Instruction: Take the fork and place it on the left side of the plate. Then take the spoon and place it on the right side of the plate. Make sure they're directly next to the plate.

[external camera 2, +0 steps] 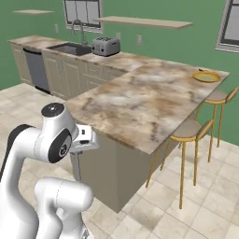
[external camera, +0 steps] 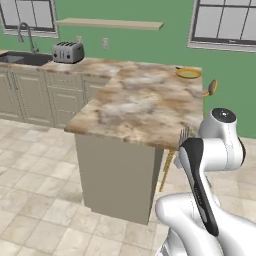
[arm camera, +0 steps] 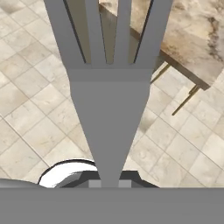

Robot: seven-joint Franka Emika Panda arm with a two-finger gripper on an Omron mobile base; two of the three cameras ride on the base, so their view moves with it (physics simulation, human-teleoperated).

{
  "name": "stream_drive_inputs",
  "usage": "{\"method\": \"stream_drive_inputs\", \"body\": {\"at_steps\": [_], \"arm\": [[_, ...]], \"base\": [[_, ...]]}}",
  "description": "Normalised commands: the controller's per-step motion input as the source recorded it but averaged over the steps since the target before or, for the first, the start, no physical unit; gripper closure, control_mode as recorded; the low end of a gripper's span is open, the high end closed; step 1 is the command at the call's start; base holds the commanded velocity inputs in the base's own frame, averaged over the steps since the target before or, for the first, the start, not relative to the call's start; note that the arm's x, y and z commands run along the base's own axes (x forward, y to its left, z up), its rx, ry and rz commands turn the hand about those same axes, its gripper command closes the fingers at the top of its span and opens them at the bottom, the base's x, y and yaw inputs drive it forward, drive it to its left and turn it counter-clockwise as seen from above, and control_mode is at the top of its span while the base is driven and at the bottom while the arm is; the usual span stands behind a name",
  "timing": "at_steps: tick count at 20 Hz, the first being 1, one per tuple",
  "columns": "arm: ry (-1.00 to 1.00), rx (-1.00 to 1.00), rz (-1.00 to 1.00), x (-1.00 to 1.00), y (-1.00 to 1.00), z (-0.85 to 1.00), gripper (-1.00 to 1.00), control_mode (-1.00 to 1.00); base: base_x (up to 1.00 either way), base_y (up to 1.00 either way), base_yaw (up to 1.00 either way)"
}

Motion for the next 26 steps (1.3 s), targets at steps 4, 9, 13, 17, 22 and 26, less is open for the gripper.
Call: {"method": "stream_drive_inputs", "body": {"at_steps": [4, 9, 13, 17, 22, 26], "arm": [[0.00, 0.00, 0.00, 0.00, 0.00, 0.00, 1.00, 1.00], [0.00, 0.00, 0.00, 0.00, 0.00, 0.00, 1.00, 1.00], [0.00, 0.00, 0.00, 0.00, 0.00, 0.00, 1.00, 1.00], [0.00, 0.00, 0.00, 0.00, 0.00, 0.00, 1.00, 1.00], [0.00, 0.00, 0.00, 0.00, 0.00, 0.00, 1.00, 1.00], [0.00, 0.00, 0.00, 0.00, 0.00, 0.00, 1.00, 1.00]], "base": [[0.00, -1.00, 0.21], [0.00, -1.00, 0.23], [0.08, -1.00, 0.25], [0.25, -1.00, 0.28], [0.42, -1.00, 0.31], [0.47, -1.00, 0.31]]}}
